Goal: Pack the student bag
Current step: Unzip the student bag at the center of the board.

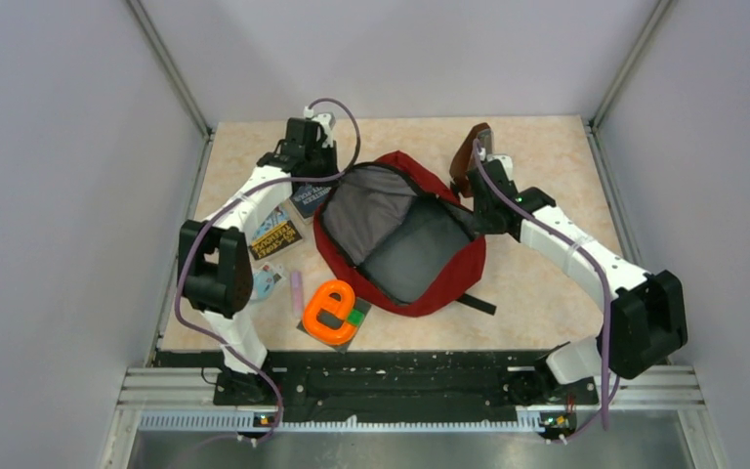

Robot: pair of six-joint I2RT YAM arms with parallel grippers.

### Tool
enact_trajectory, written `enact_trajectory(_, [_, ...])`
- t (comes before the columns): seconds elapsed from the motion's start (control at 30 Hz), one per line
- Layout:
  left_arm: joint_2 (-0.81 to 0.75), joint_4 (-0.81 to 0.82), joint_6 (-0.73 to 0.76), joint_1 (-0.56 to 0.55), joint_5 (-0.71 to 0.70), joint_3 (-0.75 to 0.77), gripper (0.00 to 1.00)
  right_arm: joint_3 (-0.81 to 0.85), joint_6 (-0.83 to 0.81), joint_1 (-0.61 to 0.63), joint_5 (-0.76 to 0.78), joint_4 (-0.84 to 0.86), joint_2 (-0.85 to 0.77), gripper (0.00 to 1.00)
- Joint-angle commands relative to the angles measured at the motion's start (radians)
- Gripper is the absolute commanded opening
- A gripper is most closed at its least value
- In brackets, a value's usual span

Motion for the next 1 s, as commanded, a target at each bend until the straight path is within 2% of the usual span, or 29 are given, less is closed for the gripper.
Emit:
enact_trajectory(0.0, [0.041, 0.079, 0.074, 0.038, -0.148, 0.077, 0.00, -0.022, 0.025, -0.010, 0.096, -0.073, -0.047, 0.00])
enact_trajectory(0.13, [0.104, 0.109, 0.097, 0.039, -0.101, 0.085, 0.00, -0.021, 0.020, -0.010, 0.088, -0.063, -0.046, 0.00])
enact_trajectory(0.27, [0.173, 0.067, 0.088, 0.039, -0.087, 0.140, 0.00, -0.011, 0.004, -0.010, 0.077, -0.051, -0.041, 0.00])
enact_trajectory(0.3, [0.181, 0.058, 0.081, 0.039, -0.084, 0.152, 0.04, -0.009, 0.004, -0.010, 0.072, -0.048, -0.040, 0.00])
enact_trajectory(0.43, [0.160, 0.050, 0.051, 0.045, -0.069, 0.175, 0.41, -0.002, 0.002, -0.010, 0.056, -0.039, -0.033, 0.02])
enact_trajectory(0.5, [0.129, 0.060, 0.055, 0.048, -0.052, 0.183, 0.56, 0.002, -0.002, -0.010, 0.051, -0.036, -0.031, 0.12])
enact_trajectory(0.67, [0.006, 0.060, 0.068, 0.052, 0.025, 0.180, 0.77, 0.011, -0.035, -0.010, 0.027, -0.009, -0.044, 0.51])
enact_trajectory(0.77, [-0.094, 0.047, 0.075, 0.059, 0.075, 0.162, 0.87, 0.004, -0.068, -0.010, -0.007, 0.035, -0.072, 0.68])
enact_trajectory(0.83, [-0.155, 0.028, 0.066, 0.068, 0.096, 0.145, 0.88, 0.000, -0.091, -0.010, -0.039, 0.072, -0.088, 0.74])
enact_trajectory(0.97, [-0.285, -0.008, -0.010, 0.103, 0.080, 0.067, 0.89, 0.011, -0.118, -0.010, -0.080, 0.099, -0.106, 0.76])
